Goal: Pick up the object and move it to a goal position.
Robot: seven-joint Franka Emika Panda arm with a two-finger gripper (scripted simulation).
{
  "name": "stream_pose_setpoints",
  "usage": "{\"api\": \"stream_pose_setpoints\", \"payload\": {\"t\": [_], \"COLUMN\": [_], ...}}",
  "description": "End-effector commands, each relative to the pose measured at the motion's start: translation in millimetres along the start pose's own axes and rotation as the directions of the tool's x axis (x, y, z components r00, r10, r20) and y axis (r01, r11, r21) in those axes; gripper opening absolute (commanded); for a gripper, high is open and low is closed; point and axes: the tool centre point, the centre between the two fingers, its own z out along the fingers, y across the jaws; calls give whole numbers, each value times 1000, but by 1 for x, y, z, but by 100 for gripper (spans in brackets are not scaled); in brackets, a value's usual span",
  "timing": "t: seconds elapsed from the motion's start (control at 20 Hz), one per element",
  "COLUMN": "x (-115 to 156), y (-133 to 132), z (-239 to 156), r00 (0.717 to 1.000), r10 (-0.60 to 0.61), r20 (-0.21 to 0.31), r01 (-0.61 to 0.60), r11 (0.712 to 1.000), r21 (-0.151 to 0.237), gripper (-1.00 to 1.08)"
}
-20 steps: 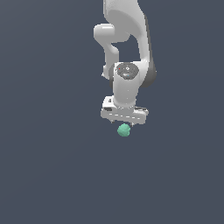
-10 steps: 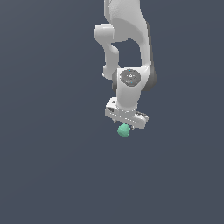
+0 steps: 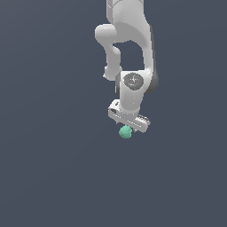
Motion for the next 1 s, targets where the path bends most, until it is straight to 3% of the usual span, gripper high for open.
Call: {"api": "stream_pose_setpoints", "payload": {"t": [0.0,0.9,0.95], "x": [0,-1,-1], "y": [0,0,0], "z": [1,51,51], "r00": [1000,1000,1000], "r10": [7,7,7], "r20": [0,0,0], "r01": [-7,-7,-7], "r11": [1000,1000,1000], "r21": [0,0,0], "gripper": [100,100,-100]}}
